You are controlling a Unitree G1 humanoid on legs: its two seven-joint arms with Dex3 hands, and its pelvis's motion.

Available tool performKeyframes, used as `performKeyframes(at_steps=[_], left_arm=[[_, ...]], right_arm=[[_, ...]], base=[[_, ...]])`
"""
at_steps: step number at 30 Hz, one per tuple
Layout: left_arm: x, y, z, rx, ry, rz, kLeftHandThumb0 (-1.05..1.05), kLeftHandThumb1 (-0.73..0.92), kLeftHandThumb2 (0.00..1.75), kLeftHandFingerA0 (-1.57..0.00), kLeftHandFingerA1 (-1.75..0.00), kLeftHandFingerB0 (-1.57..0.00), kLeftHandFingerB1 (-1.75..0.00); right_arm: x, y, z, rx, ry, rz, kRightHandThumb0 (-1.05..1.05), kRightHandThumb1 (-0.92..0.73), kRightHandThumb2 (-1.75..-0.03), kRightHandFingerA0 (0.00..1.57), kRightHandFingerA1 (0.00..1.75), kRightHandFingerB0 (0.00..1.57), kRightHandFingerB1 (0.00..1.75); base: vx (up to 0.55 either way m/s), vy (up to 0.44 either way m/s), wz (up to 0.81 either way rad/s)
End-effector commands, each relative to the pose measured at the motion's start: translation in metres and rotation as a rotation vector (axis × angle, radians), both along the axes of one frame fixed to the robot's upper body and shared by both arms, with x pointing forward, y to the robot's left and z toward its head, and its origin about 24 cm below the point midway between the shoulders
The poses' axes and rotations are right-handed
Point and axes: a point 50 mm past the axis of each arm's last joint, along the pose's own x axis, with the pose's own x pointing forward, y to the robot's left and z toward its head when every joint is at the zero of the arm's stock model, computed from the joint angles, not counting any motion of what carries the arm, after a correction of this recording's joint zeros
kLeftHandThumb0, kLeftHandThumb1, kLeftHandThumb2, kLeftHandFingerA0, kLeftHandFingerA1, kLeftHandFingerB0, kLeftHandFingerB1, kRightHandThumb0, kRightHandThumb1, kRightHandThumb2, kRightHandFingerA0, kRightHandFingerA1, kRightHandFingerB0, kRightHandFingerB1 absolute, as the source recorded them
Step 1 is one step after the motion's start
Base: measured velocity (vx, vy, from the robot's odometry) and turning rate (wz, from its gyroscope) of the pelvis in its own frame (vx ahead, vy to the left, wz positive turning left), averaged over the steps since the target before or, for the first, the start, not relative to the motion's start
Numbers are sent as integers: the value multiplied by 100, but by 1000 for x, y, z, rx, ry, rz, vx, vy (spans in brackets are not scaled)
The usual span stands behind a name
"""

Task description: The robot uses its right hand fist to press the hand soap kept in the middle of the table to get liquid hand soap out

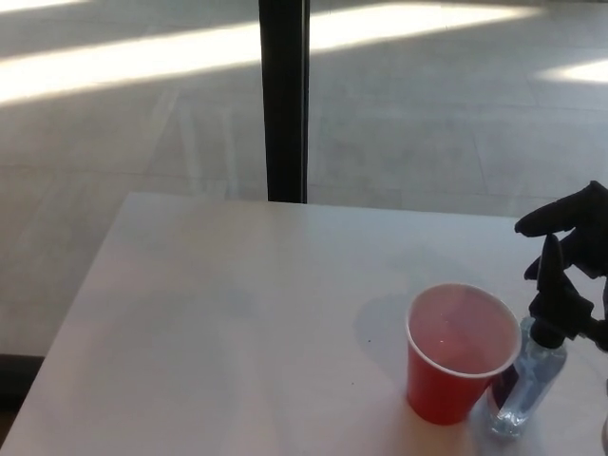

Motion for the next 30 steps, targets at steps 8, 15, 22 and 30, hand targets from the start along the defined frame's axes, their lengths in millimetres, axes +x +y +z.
performKeyframes(at_steps=[8,15,22,30], left_arm=[[-8,1,-1,6,23,30,-32,71,110,-64,-100,-50,-86],[-11,1,-2,-1,28,53,-32,73,108,-63,-99,-49,-84],[-18,1,-2,10,46,47,-30,71,109,-64,-98,-48,-82],[-19,2,-3,15,67,39,-32,71,109,-66,-97,-50,-82]], right_arm=[[14,-8,2,-53,111,117,-17,-69,-95,94,160,78,116],[29,-5,43,-41,43,187,-24,-84,-65,90,160,78,71],[32,6,68,32,46,267,-15,-69,-89,92,162,80,96],[31,3,80,64,34,269,-15,-74,-84,85,168,75,97]], base=[[0,0,0],[0,0,0],[0,0,0],[0,0,0]])
